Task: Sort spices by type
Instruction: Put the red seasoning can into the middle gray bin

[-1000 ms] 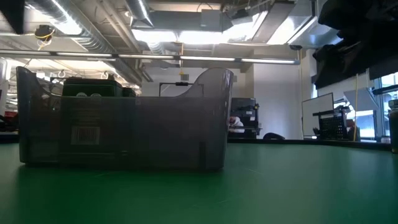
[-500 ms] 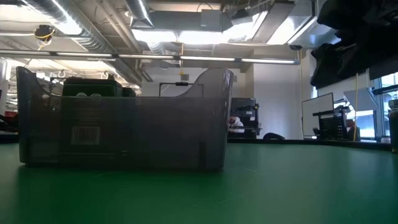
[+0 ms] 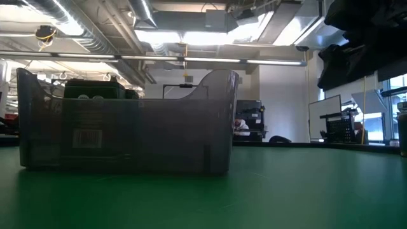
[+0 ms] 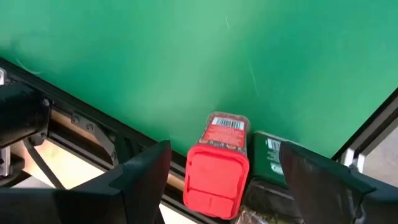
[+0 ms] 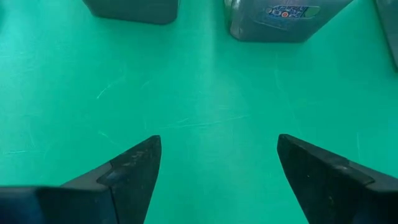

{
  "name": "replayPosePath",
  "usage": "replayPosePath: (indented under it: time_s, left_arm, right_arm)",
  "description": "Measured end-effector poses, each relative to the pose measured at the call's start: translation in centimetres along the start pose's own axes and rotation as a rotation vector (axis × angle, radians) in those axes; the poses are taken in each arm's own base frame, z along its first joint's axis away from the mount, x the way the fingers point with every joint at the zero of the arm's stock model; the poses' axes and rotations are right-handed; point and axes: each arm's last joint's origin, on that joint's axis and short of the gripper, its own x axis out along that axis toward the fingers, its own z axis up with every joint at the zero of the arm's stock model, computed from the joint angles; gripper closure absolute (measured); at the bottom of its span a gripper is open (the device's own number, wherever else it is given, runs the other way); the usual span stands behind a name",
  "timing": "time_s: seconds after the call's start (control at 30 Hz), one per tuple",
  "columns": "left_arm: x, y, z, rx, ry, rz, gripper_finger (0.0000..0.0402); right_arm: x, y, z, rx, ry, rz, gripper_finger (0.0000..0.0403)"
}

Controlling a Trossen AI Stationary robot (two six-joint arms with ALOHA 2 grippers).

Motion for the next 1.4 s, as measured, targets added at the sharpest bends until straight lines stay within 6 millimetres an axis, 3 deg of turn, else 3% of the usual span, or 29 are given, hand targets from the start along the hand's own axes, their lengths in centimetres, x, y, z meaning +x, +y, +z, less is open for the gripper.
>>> replayPosePath:
  time_s: [0.13, 0.33, 1.17, 1.4]
  left_arm:
    - [0.3, -0.1, -0.6, -0.003, 0.002, 0.009, 0.0106]
    - [2.4, -0.1, -1.4, -0.011, 0.058, 0.019, 0.0106]
    - [6.8, 0.9, -1.7, 0.016, 0.168, 0.085, 0.0107]
    - [7.3, 0.9, -1.8, -0.014, 0.206, 0.086, 0.0162]
  right_arm:
    - [0.0, 0.0, 0.0, 0.001, 0.0, 0.0, 0.0084]
    - [0.0, 0.0, 0.0, 0.002, 0.0, 0.0, 0.0084]
    - [0.0, 0.0, 0.0, 0.011, -0.004, 0.001, 0.0084]
    - [0.0, 0.0, 0.0, 0.011, -0.004, 0.0, 0.0084]
